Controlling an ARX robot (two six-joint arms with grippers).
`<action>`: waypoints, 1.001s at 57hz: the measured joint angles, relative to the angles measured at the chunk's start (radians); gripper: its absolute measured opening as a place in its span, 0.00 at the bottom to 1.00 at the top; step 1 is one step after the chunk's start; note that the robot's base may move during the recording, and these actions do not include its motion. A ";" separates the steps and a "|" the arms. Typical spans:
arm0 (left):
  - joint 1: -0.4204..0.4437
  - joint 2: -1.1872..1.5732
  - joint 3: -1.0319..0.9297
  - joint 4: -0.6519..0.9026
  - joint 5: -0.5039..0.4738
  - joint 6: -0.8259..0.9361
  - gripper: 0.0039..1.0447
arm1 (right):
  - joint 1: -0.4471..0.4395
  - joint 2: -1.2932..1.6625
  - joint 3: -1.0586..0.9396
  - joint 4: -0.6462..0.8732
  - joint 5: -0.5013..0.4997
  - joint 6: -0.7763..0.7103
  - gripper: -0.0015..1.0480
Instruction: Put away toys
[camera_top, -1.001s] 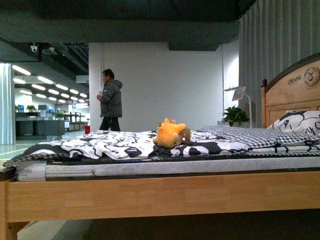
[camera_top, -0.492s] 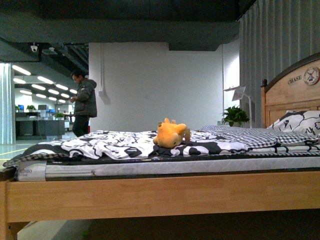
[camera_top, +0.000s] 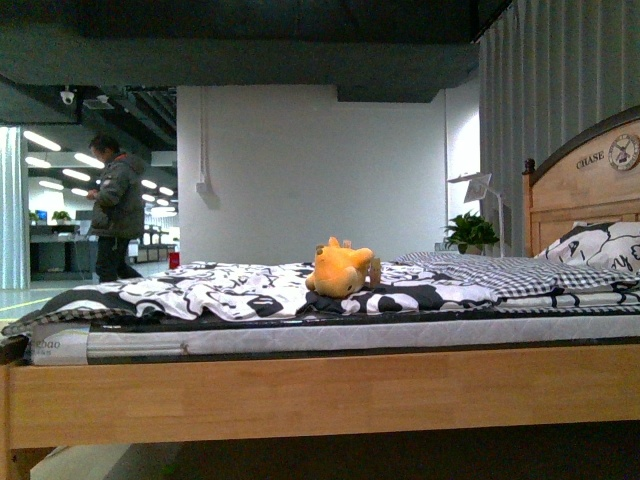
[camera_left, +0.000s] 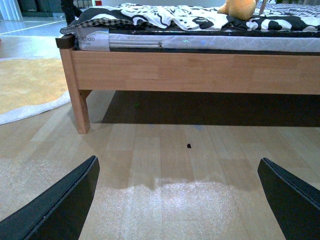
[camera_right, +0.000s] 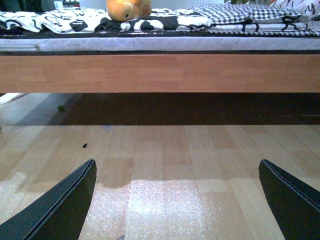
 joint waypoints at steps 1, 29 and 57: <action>0.000 0.000 0.000 0.000 0.000 0.000 0.94 | 0.000 0.000 0.000 0.000 0.000 0.000 0.94; 0.000 0.000 0.000 0.000 0.000 0.000 0.94 | 0.000 0.000 0.000 0.000 0.000 0.000 0.94; 0.000 0.000 0.000 0.000 0.000 0.000 0.94 | 0.000 0.000 0.000 0.000 0.000 0.000 0.94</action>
